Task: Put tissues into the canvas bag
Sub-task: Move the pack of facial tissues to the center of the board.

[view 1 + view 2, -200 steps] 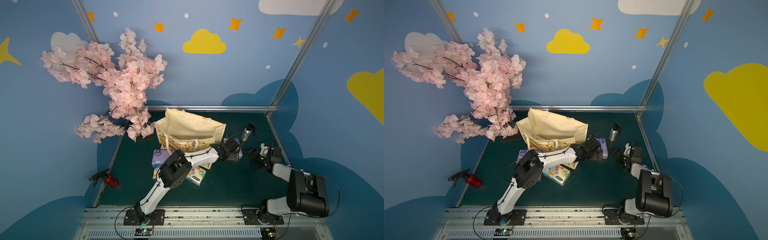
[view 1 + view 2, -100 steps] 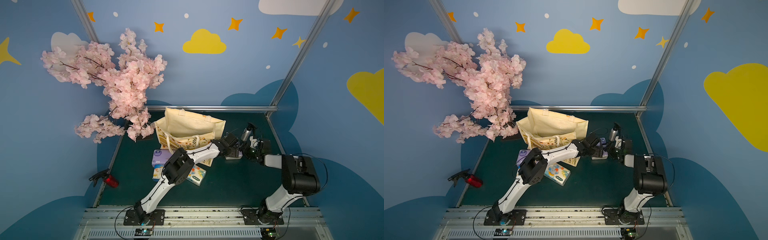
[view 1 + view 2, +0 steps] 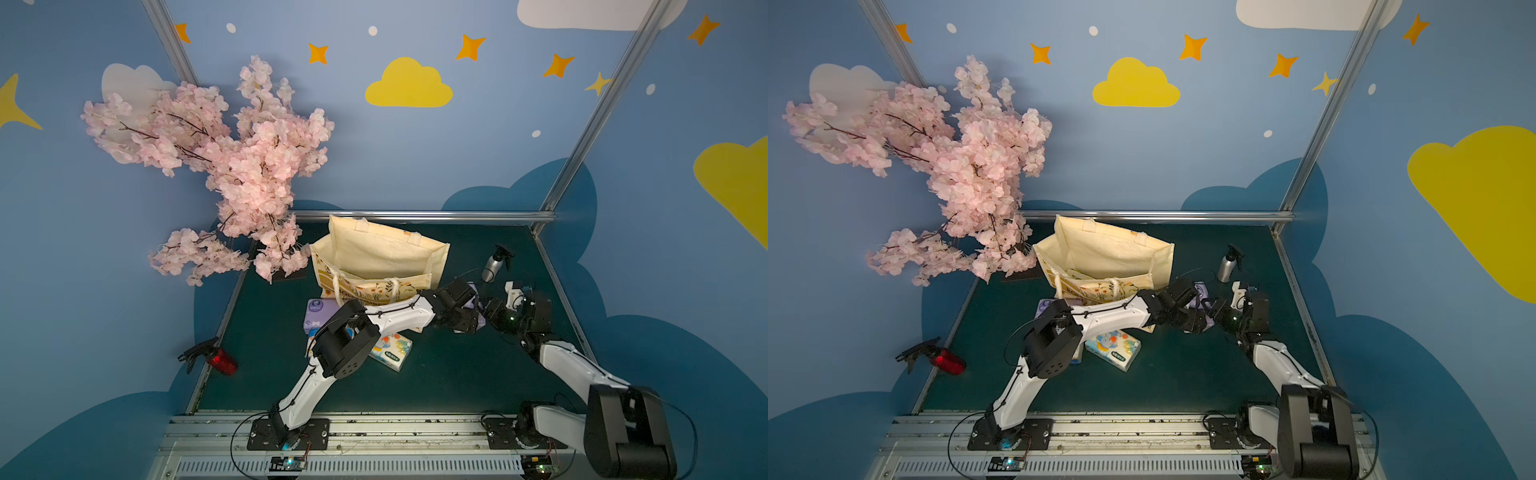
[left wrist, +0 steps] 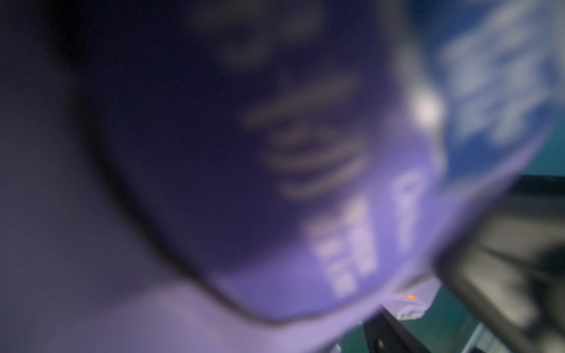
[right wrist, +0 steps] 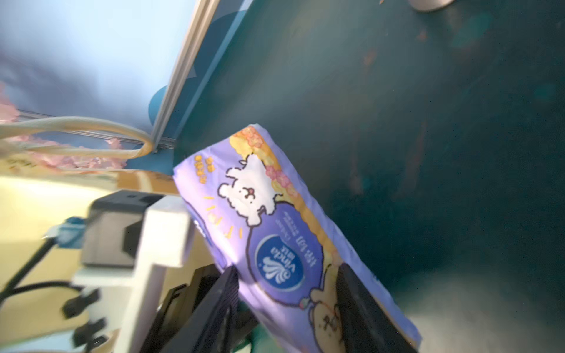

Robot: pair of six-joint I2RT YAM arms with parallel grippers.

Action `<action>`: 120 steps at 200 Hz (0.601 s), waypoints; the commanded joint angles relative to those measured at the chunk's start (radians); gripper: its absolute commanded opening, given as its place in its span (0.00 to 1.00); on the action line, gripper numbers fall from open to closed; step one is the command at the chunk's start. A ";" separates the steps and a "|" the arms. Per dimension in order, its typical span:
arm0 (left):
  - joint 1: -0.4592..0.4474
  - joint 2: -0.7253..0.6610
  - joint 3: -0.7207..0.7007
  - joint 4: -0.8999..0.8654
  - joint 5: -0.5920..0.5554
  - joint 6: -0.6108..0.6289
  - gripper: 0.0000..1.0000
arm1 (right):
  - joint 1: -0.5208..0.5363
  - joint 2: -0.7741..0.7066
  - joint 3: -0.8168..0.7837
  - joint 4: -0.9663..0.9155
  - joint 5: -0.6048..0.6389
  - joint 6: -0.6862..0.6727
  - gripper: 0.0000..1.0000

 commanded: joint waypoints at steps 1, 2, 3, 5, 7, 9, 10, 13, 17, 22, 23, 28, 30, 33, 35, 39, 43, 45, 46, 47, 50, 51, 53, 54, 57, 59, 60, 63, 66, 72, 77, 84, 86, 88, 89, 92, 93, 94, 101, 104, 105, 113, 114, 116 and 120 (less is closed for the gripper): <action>-0.041 -0.059 -0.026 0.080 0.032 0.037 0.87 | 0.059 -0.139 -0.061 -0.244 -0.032 0.046 0.52; -0.040 -0.061 -0.028 0.080 0.033 0.037 0.87 | 0.059 -0.147 -0.063 -0.252 -0.028 0.047 0.52; -0.042 -0.063 -0.031 0.080 0.033 0.035 0.87 | 0.059 -0.154 -0.066 -0.261 -0.026 0.046 0.52; -0.042 -0.068 -0.038 0.082 0.035 0.034 0.87 | 0.059 -0.164 -0.071 -0.277 -0.023 0.048 0.51; -0.040 -0.073 -0.046 0.082 0.034 0.033 0.87 | 0.060 -0.182 -0.075 -0.291 -0.017 0.049 0.51; -0.040 -0.079 -0.051 0.083 0.035 0.030 0.87 | 0.061 -0.197 -0.079 -0.306 -0.013 0.051 0.51; -0.040 -0.080 -0.054 0.083 0.035 0.030 0.87 | 0.062 -0.204 -0.080 -0.315 -0.012 0.051 0.51; -0.040 -0.088 -0.062 0.085 0.036 0.028 0.87 | 0.063 -0.225 -0.084 -0.338 -0.004 0.052 0.51; -0.040 -0.099 -0.071 0.088 0.036 0.026 0.87 | 0.064 -0.258 -0.090 -0.368 0.006 0.058 0.52; -0.040 -0.113 -0.083 0.091 0.037 0.024 0.87 | 0.064 -0.291 -0.098 -0.400 0.019 0.065 0.53; -0.040 -0.116 -0.085 0.091 0.037 0.024 0.87 | 0.064 -0.301 -0.100 -0.408 0.020 0.066 0.53; -0.039 -0.129 -0.093 0.091 0.039 0.024 0.87 | 0.065 -0.339 -0.108 -0.434 0.031 0.076 0.54; -0.040 -0.133 -0.096 0.091 0.040 0.024 0.87 | 0.064 -0.349 -0.109 -0.443 0.035 0.077 0.54; -0.040 -0.139 -0.099 0.090 0.038 0.024 0.87 | 0.064 -0.372 -0.115 -0.454 0.043 0.081 0.55; -0.040 -0.144 -0.101 0.088 0.040 0.025 0.87 | 0.064 -0.384 -0.118 -0.459 0.048 0.085 0.55; -0.040 -0.153 -0.103 0.083 0.040 0.026 0.87 | 0.064 -0.408 -0.128 -0.468 0.052 0.088 0.56; -0.040 -0.160 -0.104 0.077 0.041 0.026 0.88 | 0.062 -0.429 -0.134 -0.479 0.056 0.089 0.57; -0.040 -0.164 -0.103 0.074 0.042 0.027 0.88 | 0.061 -0.437 -0.135 -0.486 0.058 0.087 0.57; -0.040 -0.166 -0.104 0.072 0.042 0.027 0.88 | 0.061 -0.440 -0.135 -0.488 0.060 0.088 0.57; -0.040 -0.167 -0.104 0.071 0.043 0.028 0.88 | 0.061 -0.444 -0.135 -0.493 0.061 0.088 0.57; -0.039 -0.172 -0.103 0.067 0.044 0.027 0.88 | 0.061 -0.452 -0.137 -0.507 0.064 0.084 0.58; -0.039 -0.173 -0.103 0.066 0.045 0.028 0.88 | 0.061 -0.455 -0.137 -0.511 0.064 0.083 0.58; -0.040 -0.176 -0.103 0.060 0.047 0.029 0.88 | 0.060 -0.459 -0.137 -0.517 0.064 0.078 0.58; -0.040 -0.178 -0.103 0.058 0.049 0.030 0.88 | 0.060 -0.460 -0.136 -0.522 0.064 0.078 0.58; -0.040 -0.183 -0.103 0.052 0.052 0.029 0.88 | 0.059 -0.462 -0.136 -0.534 0.062 0.074 0.58; -0.039 -0.186 -0.102 0.047 0.053 0.031 0.88 | 0.058 -0.464 -0.136 -0.540 0.058 0.070 0.59; -0.039 -0.188 -0.103 0.044 0.053 0.031 0.88 | 0.059 -0.464 -0.135 -0.541 0.056 0.069 0.59; -0.038 -0.191 -0.103 0.039 0.053 0.031 0.88 | 0.058 -0.463 -0.135 -0.552 0.049 0.065 0.60; -0.038 -0.195 -0.103 0.031 0.053 0.032 0.89 | 0.058 -0.461 -0.135 -0.559 0.041 0.061 0.61; -0.038 -0.200 -0.100 0.013 0.053 0.035 0.89 | 0.059 -0.452 -0.134 -0.569 0.029 0.055 0.62; -0.038 -0.205 -0.103 -0.005 0.082 0.039 0.89 | 0.059 -0.441 -0.136 -0.581 0.026 0.050 0.64; -0.038 -0.212 -0.106 -0.028 0.088 0.041 0.89 | 0.057 -0.429 -0.134 -0.598 0.034 0.038 0.69; -0.038 -0.213 -0.107 -0.035 0.089 0.042 0.89 | 0.056 -0.426 -0.135 -0.602 0.039 0.036 0.70; -0.038 -0.214 -0.108 -0.042 0.089 0.043 0.89 | 0.055 -0.423 -0.134 -0.607 0.045 0.031 0.70; -0.037 -0.215 -0.109 -0.046 0.088 0.042 0.89 | 0.055 -0.422 -0.134 -0.608 0.048 0.029 0.71; -0.037 -0.218 -0.112 -0.055 0.087 0.042 0.89 | 0.053 -0.417 -0.134 -0.613 0.058 0.024 0.71; -0.037 -0.219 -0.113 -0.056 0.087 0.042 0.89 | 0.053 -0.416 -0.134 -0.614 0.061 0.023 0.71; -0.037 -0.219 -0.114 -0.059 0.086 0.042 0.89 | 0.053 -0.414 -0.134 -0.614 0.065 0.021 0.72; -0.035 -0.227 -0.125 -0.073 0.079 0.042 0.89 | 0.045 -0.405 -0.133 -0.620 0.090 0.016 0.74; -0.035 -0.232 -0.129 -0.078 0.075 0.041 0.89 | 0.041 -0.403 -0.133 -0.619 0.102 0.015 0.75; -0.035 -0.233 -0.132 -0.079 0.073 0.041 0.89 | 0.041 -0.402 -0.132 -0.619 0.104 0.015 0.75; -0.033 -0.243 -0.150 -0.082 0.067 0.037 0.89 | 0.029 -0.396 -0.130 -0.617 0.130 0.012 0.79; -0.032 -0.244 -0.153 -0.081 0.067 0.037 0.89 | 0.026 -0.395 -0.130 -0.618 0.132 0.012 0.79; -0.031 -0.246 -0.157 -0.081 0.067 0.035 0.89 | 0.022 -0.394 -0.129 -0.618 0.137 0.011 0.79; -0.030 -0.251 -0.166 -0.082 0.067 0.032 0.89 | 0.015 -0.392 -0.128 -0.617 0.143 0.008 0.80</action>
